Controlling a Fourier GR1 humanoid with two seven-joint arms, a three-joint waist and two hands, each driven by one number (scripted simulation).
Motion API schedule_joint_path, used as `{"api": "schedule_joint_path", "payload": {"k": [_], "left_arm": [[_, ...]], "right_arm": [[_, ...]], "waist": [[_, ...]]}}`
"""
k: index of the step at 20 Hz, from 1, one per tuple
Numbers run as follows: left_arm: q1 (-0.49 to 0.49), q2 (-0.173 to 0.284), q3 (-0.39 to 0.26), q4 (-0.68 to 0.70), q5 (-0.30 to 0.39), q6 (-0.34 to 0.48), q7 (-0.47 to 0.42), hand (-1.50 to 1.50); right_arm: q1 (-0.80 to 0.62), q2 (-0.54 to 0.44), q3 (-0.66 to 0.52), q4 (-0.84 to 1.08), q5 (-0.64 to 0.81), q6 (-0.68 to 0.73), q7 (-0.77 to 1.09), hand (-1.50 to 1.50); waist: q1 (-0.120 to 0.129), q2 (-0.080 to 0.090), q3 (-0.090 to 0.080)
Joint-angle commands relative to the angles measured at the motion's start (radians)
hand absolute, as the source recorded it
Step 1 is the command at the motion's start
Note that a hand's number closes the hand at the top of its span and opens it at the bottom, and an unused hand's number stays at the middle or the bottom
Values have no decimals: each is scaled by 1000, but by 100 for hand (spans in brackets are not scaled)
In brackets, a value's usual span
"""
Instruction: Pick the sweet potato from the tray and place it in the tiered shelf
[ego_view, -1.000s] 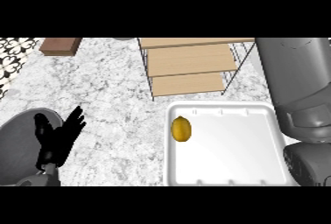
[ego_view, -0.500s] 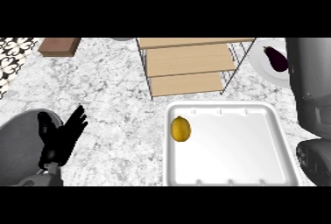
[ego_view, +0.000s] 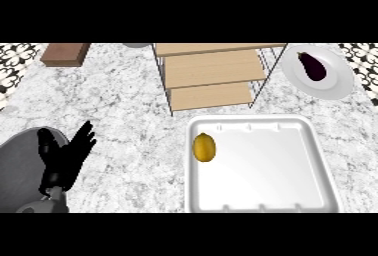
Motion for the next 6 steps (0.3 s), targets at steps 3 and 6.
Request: {"api": "schedule_joint_path", "payload": {"k": [3, 6], "left_arm": [[4, -7, 8, 15, 2, -20, -29, 0], [-26, 17, 27, 26, 3, -29, -13, 0]], "right_arm": [[150, -89, -62, -106, -145, 143, -16, -150], [174, -169, -95, -131, -205, 215, 14, -150]], "waist": [[1, 2, 0], [1, 3, 0]]}}
